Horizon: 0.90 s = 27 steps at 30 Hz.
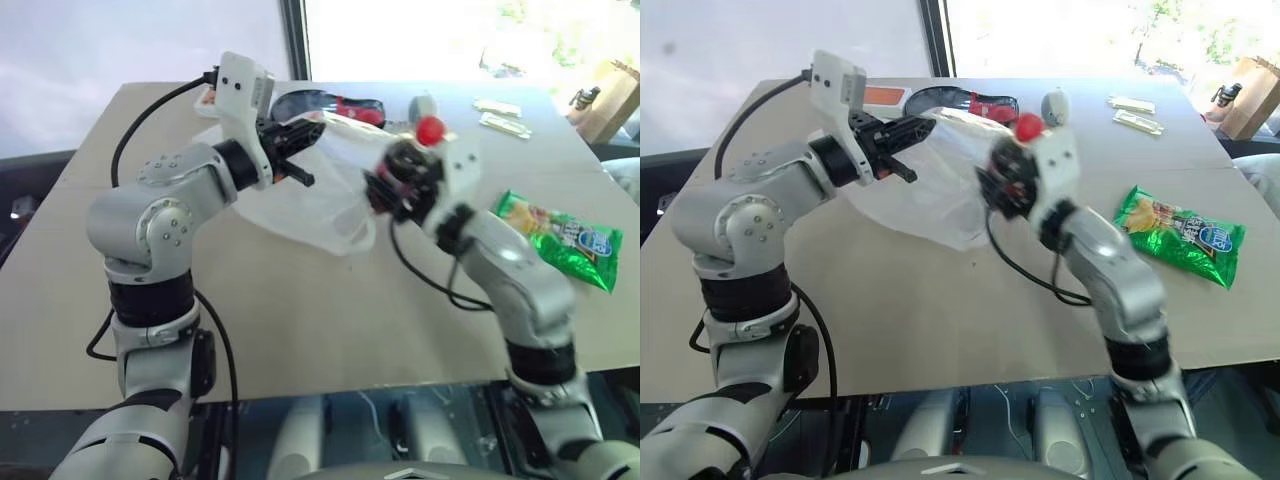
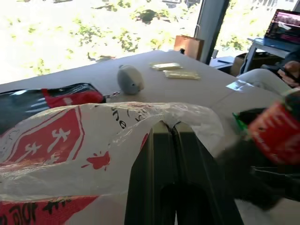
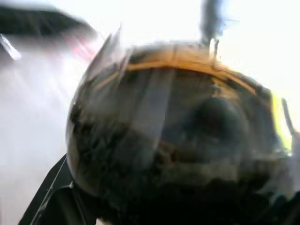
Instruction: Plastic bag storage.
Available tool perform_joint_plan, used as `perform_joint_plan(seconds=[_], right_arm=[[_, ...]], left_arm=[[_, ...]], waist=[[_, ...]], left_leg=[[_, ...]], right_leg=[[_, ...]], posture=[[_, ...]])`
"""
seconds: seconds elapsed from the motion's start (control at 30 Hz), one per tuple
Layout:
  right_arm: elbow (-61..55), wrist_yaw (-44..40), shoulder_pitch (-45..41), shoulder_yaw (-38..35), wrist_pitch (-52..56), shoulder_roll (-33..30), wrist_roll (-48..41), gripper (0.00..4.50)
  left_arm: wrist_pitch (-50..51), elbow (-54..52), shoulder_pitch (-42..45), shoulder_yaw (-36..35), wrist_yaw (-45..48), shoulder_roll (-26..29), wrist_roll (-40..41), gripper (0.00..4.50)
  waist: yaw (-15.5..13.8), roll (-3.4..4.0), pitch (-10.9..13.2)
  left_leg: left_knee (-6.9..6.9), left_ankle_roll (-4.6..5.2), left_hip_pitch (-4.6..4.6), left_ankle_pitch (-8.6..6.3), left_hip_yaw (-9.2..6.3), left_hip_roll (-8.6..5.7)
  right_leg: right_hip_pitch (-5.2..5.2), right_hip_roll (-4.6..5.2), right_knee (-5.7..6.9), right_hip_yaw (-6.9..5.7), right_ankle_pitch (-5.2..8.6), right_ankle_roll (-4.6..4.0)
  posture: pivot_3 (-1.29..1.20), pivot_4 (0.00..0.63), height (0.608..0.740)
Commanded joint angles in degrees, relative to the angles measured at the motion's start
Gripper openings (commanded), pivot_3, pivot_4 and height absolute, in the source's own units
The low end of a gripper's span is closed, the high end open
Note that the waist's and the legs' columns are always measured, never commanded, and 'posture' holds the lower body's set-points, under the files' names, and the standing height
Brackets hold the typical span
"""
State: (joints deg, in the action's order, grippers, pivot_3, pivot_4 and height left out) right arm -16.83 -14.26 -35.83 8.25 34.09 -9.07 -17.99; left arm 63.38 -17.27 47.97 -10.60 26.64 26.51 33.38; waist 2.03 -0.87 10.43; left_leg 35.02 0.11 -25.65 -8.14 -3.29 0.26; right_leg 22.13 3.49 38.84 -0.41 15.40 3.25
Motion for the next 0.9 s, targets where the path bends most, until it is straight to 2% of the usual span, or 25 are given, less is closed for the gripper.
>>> perform_joint_plan(seconds=[0.03,0.13,0.27,0.4,0.6,0.73,0.9], right_arm=[[10.33,-1.52,-3.65,2.12,-10.57,3.03,4.39,3.10],[19.56,-2.87,-4.81,3.38,-18.54,5.58,7.20,3.10],[27.69,-3.91,-5.92,8.93,-30.89,2.72,17.74,3.10],[30.84,-1.45,-6.58,9.84,-38.04,1.49,23.67,3.10],[27.81,1.34,-6.23,7.73,-43.61,0.28,27.60,3.10],[21.62,-0.06,-3.99,5.89,-41.92,-0.40,26.42,3.10],[14.91,-4.57,0.27,7.03,-38.52,-1.94,25.72,3.10]], left_arm=[[2.46,-3.24,0.65,-3.78,-1.78,-1.68,4.70,0.00],[5.34,-3.49,1.37,-7.74,-4.27,-3.58,8.79,0.00],[8.64,-4.54,1.34,-10.71,-7.46,-3.81,12.35,0.00],[10.25,-6.07,0.19,-11.94,-10.21,-4.43,14.69,0.00],[10.50,-4.10,0.17,-14.40,-15.13,-5.23,15.45,0.00],[9.55,-2.18,0.44,-15.32,-17.35,-5.33,15.38,0.00],[7.92,-1.18,0.87,-14.40,-17.71,-4.56,15.28,0.00]], waist=[[-0.49,-0.02,-0.01],[-0.87,-0.05,0.01],[-0.97,-0.04,0.05],[-0.96,-0.05,0.06],[-0.97,-0.05,0.06],[-1.10,-0.06,0.06],[-1.25,-0.06,0.06]], left_leg=[[0.02,0.00,-0.02,0.00,-0.01,-0.01],[0.03,0.01,-0.05,-0.01,0.05,-0.07],[0.01,0.00,-0.09,0.00,0.06,-0.06],[0.01,-0.01,-0.08,0.00,0.08,-0.06],[-0.01,-0.04,-0.07,0.01,0.08,-0.02],[-0.01,-0.04,-0.07,0.01,0.09,-0.03],[-0.02,-0.04,-0.07,0.01,0.09,-0.04]], right_leg=[[-0.01,0.01,-0.01,-0.01,0.00,0.00],[0.00,0.07,-0.05,0.03,-0.01,0.00],[0.10,0.05,-0.01,0.05,-0.01,0.00],[0.10,0.05,-0.01,0.07,-0.01,0.00],[0.13,0.02,0.01,0.10,-0.01,0.00],[0.12,0.03,0.00,0.10,-0.01,0.00],[0.10,0.04,-0.01,0.10,-0.01,0.00]], posture=[[0.00,0.150,0.740],[0.00,0.150,0.740],[0.00,0.150,0.740],[0.00,0.150,0.740],[0.00,0.150,0.740],[0.00,0.150,0.740],[0.00,0.150,0.740]])
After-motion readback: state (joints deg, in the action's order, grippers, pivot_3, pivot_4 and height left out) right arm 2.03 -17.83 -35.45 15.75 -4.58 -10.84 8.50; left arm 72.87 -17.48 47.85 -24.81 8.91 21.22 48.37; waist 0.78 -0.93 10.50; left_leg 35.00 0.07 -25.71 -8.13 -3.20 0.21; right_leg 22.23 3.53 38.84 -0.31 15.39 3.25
